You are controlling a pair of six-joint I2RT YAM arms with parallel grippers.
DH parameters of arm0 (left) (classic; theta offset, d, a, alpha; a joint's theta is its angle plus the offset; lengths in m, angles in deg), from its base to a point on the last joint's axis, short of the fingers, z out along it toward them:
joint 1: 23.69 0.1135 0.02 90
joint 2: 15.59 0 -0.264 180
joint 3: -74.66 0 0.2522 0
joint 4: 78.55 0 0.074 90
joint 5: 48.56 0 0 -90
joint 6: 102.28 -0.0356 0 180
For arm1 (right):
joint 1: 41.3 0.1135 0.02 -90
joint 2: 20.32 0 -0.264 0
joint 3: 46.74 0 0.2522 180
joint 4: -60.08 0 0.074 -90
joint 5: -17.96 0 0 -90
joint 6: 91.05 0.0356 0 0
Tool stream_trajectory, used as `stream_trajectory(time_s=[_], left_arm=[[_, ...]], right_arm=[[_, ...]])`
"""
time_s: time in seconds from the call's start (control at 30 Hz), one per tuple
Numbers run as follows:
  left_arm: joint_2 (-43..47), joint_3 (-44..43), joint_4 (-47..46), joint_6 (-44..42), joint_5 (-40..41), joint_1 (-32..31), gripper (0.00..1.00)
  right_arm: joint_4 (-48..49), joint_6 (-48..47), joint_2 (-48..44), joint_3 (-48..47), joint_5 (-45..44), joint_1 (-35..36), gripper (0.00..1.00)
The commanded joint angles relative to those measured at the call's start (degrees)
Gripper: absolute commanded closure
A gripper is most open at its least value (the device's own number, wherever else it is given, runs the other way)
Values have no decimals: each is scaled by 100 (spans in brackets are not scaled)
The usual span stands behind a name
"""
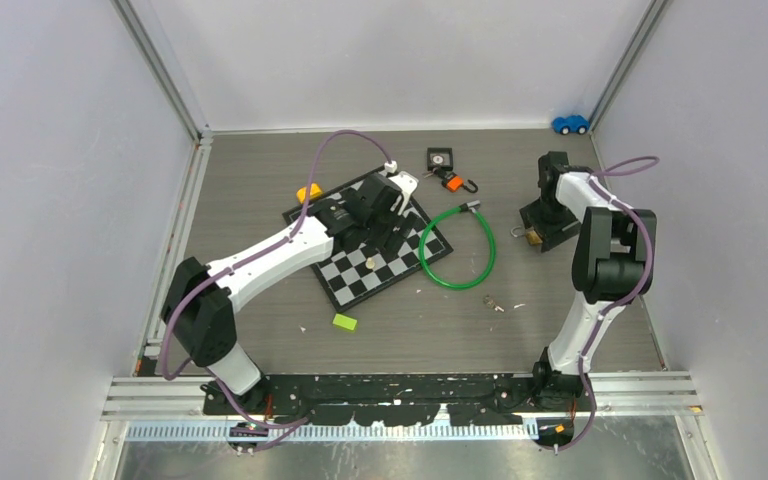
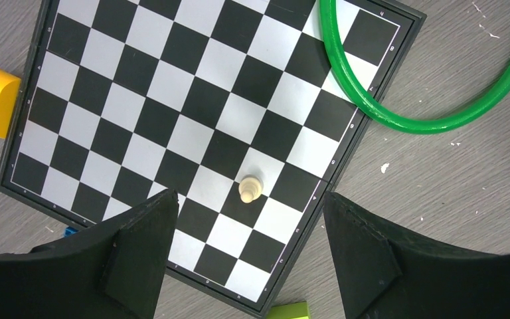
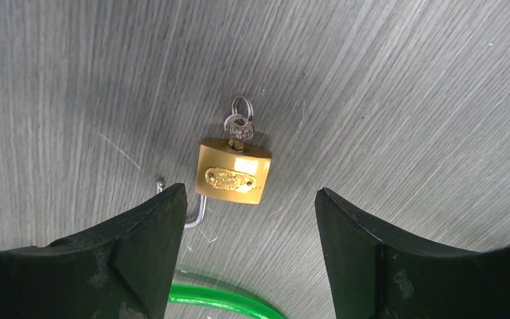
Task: Lock with the key
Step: Place the lock at the center of the board, then pick up the lock from the center of the board.
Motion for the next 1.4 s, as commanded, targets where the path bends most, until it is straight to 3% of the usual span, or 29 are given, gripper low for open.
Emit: stream_trajectory(time_s=[0.0, 0.3, 0.4, 0.5, 0.67, 0.77, 0.87, 1.07, 1.2, 1.3, 1.37], left_arm=[[252, -34, -99, -112, 89, 6, 18], [238, -25, -99, -147, 133, 3, 18], [225, -25, -93, -151, 132, 3, 18], [225, -32, -89, -163, 141, 3, 18], [216, -25, -89, -139, 123, 5, 18], [232, -29, -93, -134, 170, 7, 18], [359, 4, -133, -114, 210, 27, 18], [1221, 85, -493, 213, 273, 42, 19], [1912, 162, -1141, 363, -438, 38, 19], [2480, 868, -2357, -484, -1172, -298, 18], [2843, 1531, -3201, -2301, -1037, -969, 15]], right_arm=[[-86, 143, 197, -290, -209, -2, 25], [-14, 107, 394, -210, -437, -10, 31], [5, 56, 461, -218, -473, -19, 37], [69, 3, 491, -176, -319, -27, 49], [233, -127, 318, -67, -334, -28, 85], [343, -206, -39, 58, -413, -28, 96], [614, -251, -679, 352, -468, -28, 99], [1402, -146, -2334, 1141, 572, 33, 100], [1740, 142, -3363, 1534, 709, 443, 100], [1547, 320, -3835, 1374, 430, 1325, 100], [1344, 428, -4016, 1143, 231, 1840, 100]])
